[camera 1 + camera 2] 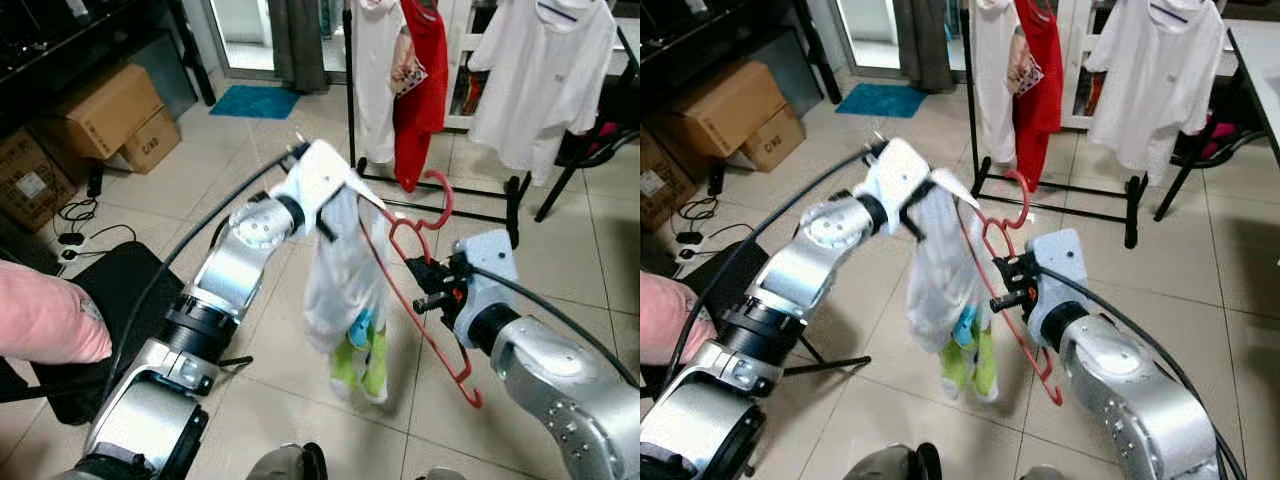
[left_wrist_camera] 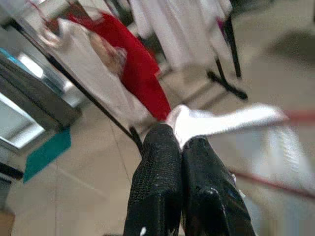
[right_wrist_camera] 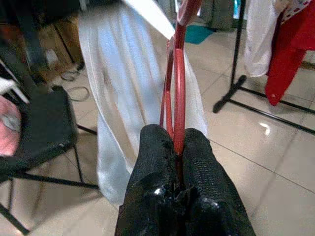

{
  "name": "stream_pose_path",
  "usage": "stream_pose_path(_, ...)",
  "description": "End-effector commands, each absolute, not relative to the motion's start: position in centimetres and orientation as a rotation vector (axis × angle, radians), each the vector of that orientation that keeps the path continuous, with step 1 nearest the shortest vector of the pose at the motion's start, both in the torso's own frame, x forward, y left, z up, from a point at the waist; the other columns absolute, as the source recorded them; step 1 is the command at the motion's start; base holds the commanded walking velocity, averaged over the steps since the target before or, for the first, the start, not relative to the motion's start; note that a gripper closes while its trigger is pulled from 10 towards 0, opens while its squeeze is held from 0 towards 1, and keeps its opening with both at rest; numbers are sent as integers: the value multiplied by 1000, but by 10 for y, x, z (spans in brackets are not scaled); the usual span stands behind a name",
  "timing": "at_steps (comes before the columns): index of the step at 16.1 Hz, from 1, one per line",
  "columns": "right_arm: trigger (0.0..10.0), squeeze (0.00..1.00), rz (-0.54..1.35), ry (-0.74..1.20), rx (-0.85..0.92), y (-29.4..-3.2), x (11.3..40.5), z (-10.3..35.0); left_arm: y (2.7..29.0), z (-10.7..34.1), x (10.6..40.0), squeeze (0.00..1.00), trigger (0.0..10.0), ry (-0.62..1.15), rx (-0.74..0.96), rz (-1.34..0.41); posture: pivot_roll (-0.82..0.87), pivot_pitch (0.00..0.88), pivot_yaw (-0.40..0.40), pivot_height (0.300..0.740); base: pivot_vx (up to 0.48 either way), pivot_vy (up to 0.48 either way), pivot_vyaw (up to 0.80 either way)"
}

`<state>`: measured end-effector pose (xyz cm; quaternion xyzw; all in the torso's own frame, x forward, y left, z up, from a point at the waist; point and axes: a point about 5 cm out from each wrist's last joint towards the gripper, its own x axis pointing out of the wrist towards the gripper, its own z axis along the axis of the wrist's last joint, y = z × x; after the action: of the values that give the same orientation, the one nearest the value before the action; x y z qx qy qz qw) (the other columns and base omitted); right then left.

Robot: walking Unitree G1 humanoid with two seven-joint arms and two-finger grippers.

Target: Hang hanger

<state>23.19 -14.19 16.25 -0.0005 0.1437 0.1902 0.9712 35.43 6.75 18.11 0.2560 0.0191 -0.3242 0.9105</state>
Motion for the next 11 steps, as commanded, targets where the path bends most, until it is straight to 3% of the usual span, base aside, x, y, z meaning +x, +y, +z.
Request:
stream_pose_path(1, 10000, 0, 400, 262, 13, -140, 231, 171, 72, 175, 353, 0, 0, 80, 548, -674, -141, 63, 141, 740, 0, 0, 0)
stream_pose_path(4, 10000, 0, 391, 263, 25, -138, 234, 173, 69, 171, 350, 0, 588, 99, 555, -702, -137, 62, 138, 740, 0, 0, 0)
stream_pose_path(5, 10000, 0, 398, 260, 33, -136, 234, 174, 69, 172, 350, 0, 0, 97, 553, -703, -138, 60, 137, 740, 0, 0, 0)
stream_pose_path(11, 10000, 0, 392, 221, 88, -127, 238, 176, 66, 178, 351, 0, 0, 78, 528, -699, -130, 48, 144, 740, 0, 0, 0)
